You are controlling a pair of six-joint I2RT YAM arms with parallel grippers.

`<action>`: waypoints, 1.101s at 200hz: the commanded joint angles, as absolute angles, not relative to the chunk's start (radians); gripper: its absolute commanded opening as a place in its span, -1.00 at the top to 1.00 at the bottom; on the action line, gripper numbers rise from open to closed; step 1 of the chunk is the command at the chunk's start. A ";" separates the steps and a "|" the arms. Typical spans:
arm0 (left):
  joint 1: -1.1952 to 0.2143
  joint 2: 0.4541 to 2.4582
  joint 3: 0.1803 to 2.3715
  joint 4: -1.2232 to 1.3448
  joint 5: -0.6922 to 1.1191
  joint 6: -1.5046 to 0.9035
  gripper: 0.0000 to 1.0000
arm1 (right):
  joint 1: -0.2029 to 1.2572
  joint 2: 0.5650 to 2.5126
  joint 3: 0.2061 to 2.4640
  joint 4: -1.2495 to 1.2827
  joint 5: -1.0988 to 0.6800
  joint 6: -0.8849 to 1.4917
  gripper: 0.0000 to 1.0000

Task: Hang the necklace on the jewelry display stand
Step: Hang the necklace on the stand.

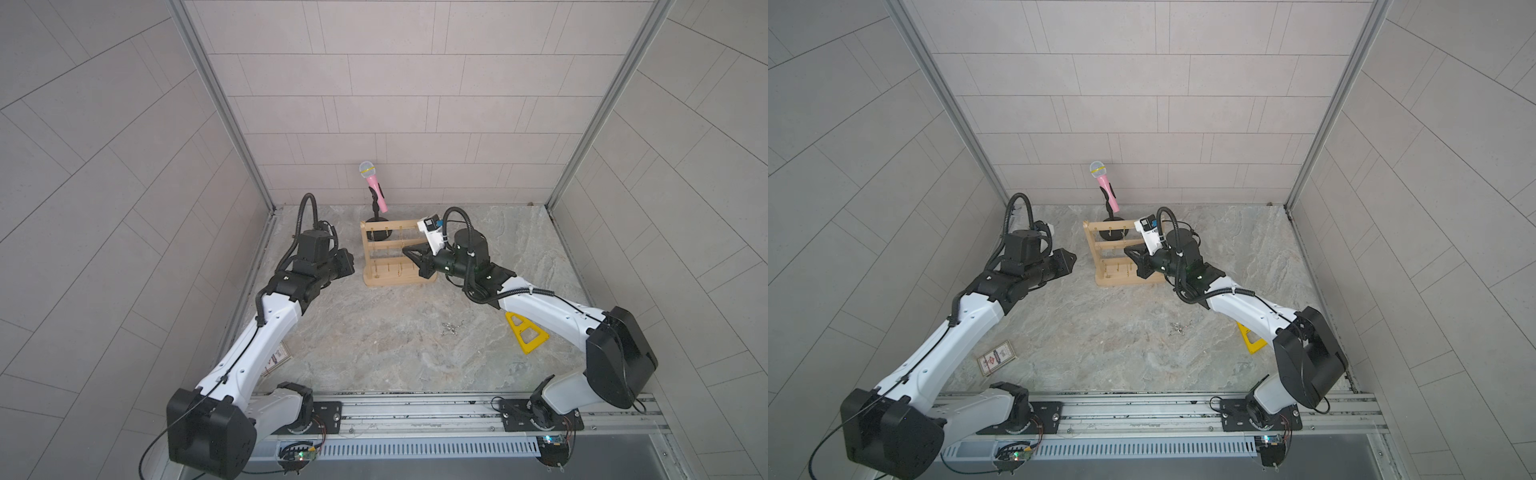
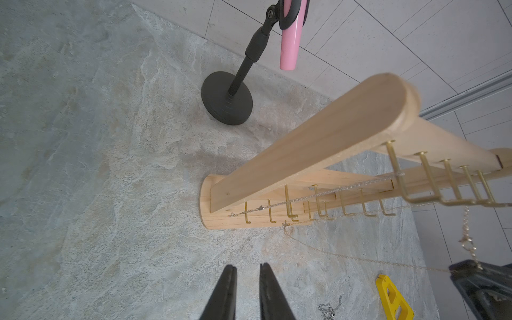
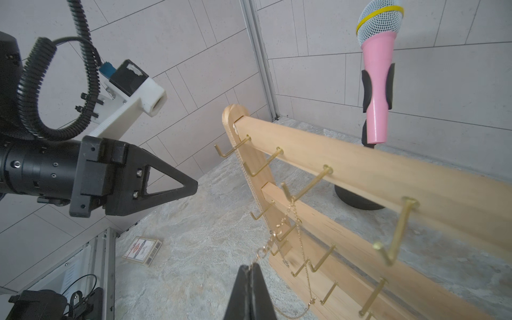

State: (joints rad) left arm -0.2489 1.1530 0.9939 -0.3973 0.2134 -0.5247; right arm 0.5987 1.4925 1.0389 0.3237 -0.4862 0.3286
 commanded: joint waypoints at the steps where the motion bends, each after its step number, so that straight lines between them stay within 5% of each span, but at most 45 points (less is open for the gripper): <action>1: -0.243 1.157 0.986 -0.384 0.209 -0.528 0.59 | 0.589 1.505 1.032 0.320 -0.470 0.313 0.94; 220: -0.242 1.160 0.981 -0.382 0.208 -0.528 0.59 | 0.555 1.594 1.033 0.506 -0.382 0.367 0.91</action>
State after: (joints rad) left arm -0.2489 1.1557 0.9939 -0.3965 0.2134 -0.5247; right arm 0.5610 1.5932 1.0389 0.4458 -0.3992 0.3523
